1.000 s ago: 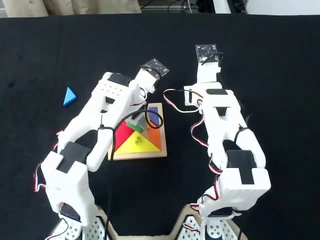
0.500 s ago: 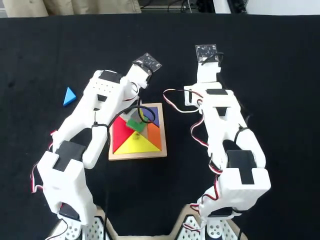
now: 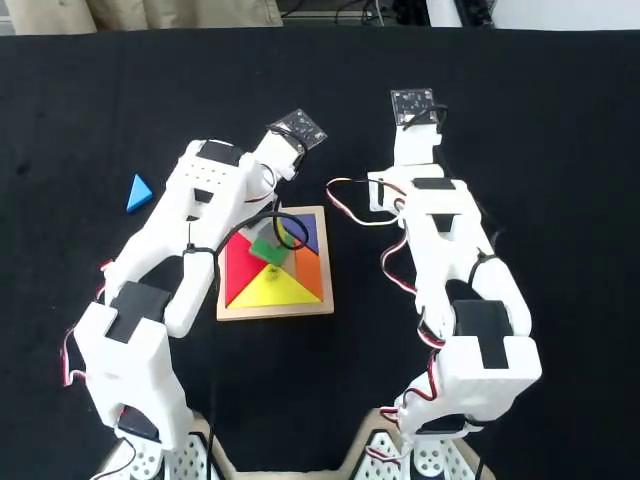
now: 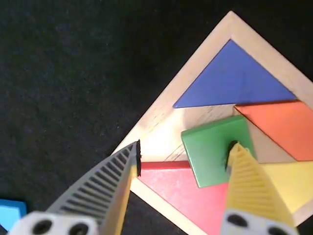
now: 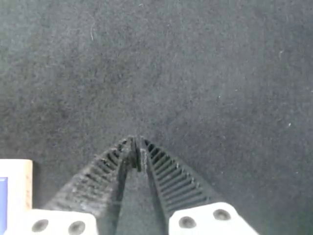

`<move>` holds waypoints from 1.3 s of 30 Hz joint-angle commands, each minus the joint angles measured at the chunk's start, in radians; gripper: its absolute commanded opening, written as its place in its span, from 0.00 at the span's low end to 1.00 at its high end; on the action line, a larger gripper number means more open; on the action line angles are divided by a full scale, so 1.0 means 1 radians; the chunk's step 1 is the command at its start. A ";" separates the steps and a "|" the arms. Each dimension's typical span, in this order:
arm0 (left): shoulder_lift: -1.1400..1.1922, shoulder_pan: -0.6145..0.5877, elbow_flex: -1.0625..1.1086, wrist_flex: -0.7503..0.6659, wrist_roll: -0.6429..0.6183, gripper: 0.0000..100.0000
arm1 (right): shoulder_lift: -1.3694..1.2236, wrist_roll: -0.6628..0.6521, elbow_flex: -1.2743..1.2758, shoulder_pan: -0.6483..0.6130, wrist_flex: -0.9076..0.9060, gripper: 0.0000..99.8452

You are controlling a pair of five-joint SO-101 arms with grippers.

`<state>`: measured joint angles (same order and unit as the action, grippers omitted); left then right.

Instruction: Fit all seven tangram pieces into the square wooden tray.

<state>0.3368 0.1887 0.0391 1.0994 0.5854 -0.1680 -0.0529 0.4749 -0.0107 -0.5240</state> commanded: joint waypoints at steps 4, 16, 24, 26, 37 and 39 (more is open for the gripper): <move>0.127 -0.005 -0.188 0.000 0.006 0.29 | 0.022 -0.003 -0.094 -0.008 0.020 0.01; 0.124 0.045 -0.309 0.178 0.008 0.29 | 0.022 -0.003 -0.096 -0.008 0.020 0.01; 0.071 0.045 -0.317 0.233 0.002 0.29 | 0.024 -0.003 -0.096 -0.008 0.017 0.01; 0.044 0.071 -0.312 0.238 -0.002 0.29 | 0.024 -0.003 -0.096 -0.008 0.017 0.01; 0.049 0.048 -0.173 0.098 -0.040 0.29 | 0.024 -0.003 -0.096 -0.006 0.015 0.01; 0.040 0.012 -0.197 0.098 -0.043 0.29 | 0.024 -0.003 -0.096 -0.008 0.015 0.01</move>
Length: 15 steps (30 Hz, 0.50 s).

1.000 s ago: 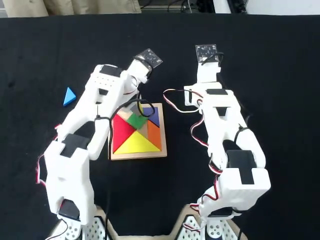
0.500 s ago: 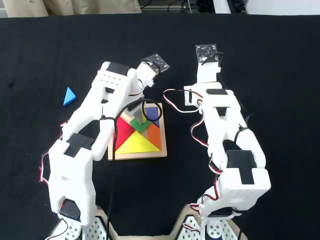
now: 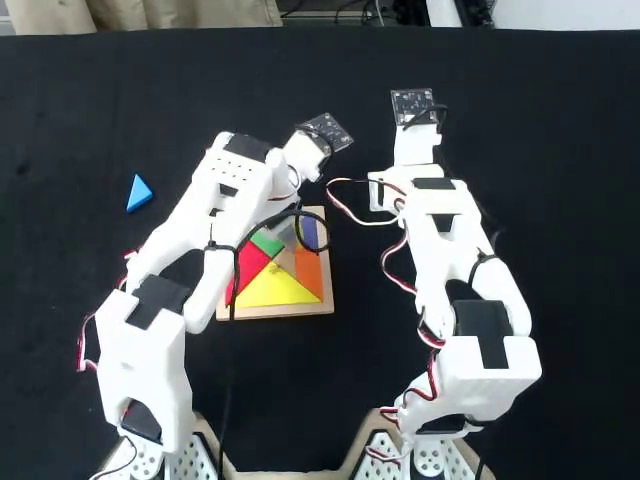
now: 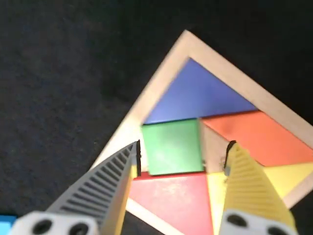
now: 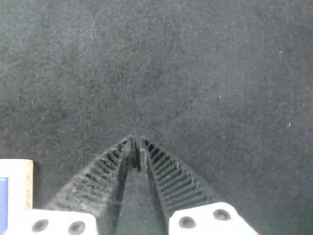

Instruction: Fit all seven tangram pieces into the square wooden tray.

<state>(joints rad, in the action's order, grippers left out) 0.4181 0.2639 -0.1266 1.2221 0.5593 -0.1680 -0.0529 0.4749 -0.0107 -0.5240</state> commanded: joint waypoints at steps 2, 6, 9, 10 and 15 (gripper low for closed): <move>-0.055 -0.110 -0.068 -0.025 -0.017 0.29 | 0.024 -0.003 -0.096 -0.008 0.015 0.01; -0.046 -0.163 -0.088 -0.026 -0.009 0.29 | 0.024 -0.003 -0.096 -0.008 0.015 0.01; -0.011 -0.168 -0.079 -0.028 -0.008 0.29 | 0.024 -0.003 -0.096 -0.008 0.015 0.01; 0.005 -0.170 -0.082 -0.028 -0.008 0.29 | 0.024 -0.003 -0.096 -0.008 0.017 0.01; 0.078 -0.166 -0.119 -0.028 -0.008 0.29 | 0.024 -0.003 -0.094 -0.008 0.018 0.01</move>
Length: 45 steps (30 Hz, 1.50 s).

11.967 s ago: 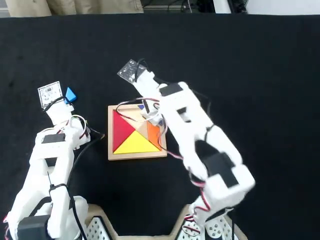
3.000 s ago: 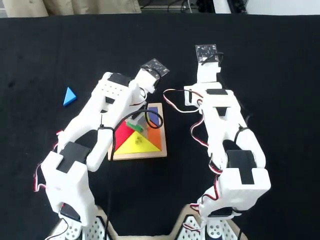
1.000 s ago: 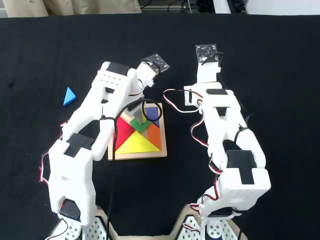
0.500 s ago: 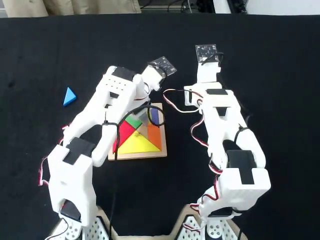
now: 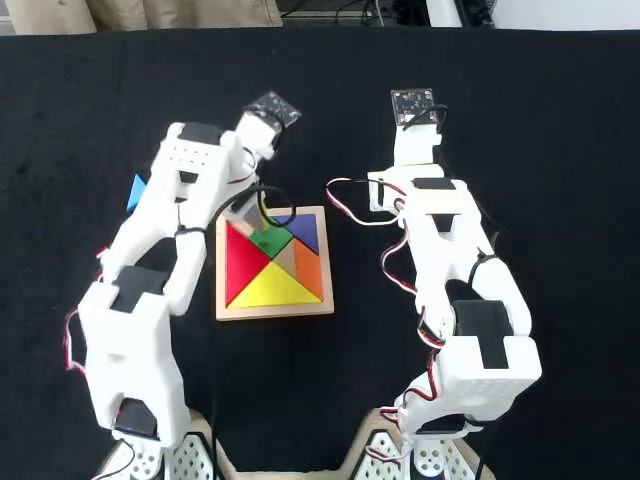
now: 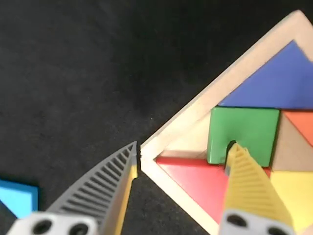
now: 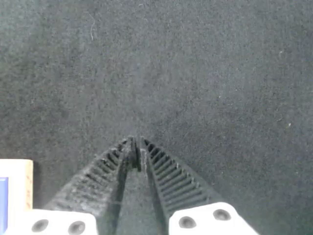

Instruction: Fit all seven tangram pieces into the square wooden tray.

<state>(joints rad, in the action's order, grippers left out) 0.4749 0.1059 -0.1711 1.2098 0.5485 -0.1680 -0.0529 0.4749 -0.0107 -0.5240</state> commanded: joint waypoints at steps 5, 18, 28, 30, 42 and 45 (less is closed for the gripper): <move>0.058 0.010 -0.065 -0.038 0.021 0.29 | 0.024 -0.003 -0.096 -0.008 0.018 0.01; 0.044 0.090 -0.085 0.032 0.020 0.24 | 0.024 -0.003 -0.097 -0.008 0.018 0.01; -0.137 -0.099 -0.321 0.187 -0.261 0.24 | 0.024 -0.003 -0.097 -0.008 0.018 0.01; -0.137 -0.170 -0.364 0.198 -0.344 0.24 | 0.024 -0.003 -0.097 -0.008 0.018 0.01; -0.040 -0.412 -0.456 0.256 -0.430 0.24 | 0.022 -0.003 -0.096 -0.008 0.020 0.01; 0.084 -0.414 -0.512 0.256 -0.371 0.24 | 0.022 -0.003 -0.094 -0.008 0.020 0.01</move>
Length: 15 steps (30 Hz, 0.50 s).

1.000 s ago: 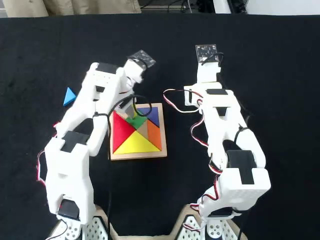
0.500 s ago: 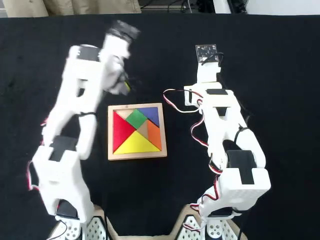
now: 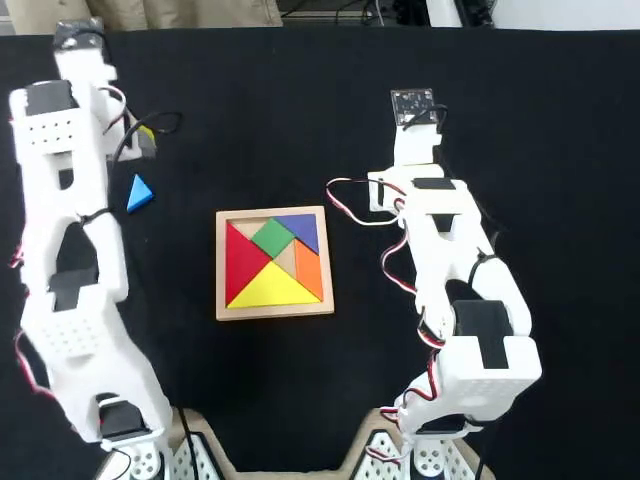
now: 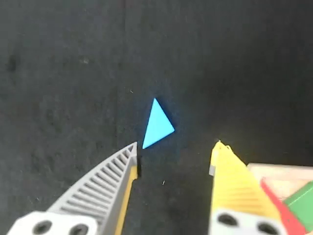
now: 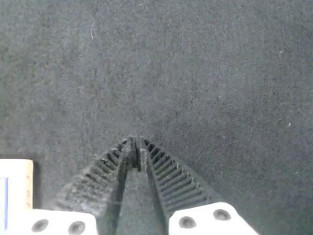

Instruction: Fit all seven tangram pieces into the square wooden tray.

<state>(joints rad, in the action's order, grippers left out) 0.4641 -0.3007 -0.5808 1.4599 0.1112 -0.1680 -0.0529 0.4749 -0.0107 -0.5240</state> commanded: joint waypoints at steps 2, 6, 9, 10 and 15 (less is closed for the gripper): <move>0.187 -0.012 -0.183 0.014 0.083 0.24 | 0.022 -0.003 -0.093 -0.008 0.020 0.01; 0.351 -0.036 -0.363 0.029 0.143 0.30 | 0.022 -0.003 -0.093 -0.008 0.020 0.01; 0.473 -0.048 -0.467 0.031 0.210 0.29 | 0.022 -0.003 -0.094 -0.008 0.020 0.01; 0.509 -0.050 -0.493 0.031 0.226 0.29 | 0.022 -0.003 -0.096 -0.008 0.020 0.01; 0.629 -0.050 -0.610 0.031 0.233 0.28 | 0.022 -0.003 -0.096 -0.008 0.020 0.01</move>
<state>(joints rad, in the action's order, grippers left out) 1.0610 -0.3422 -1.0579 1.4814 0.3307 -0.1680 -0.0529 0.4749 -0.0107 -0.5240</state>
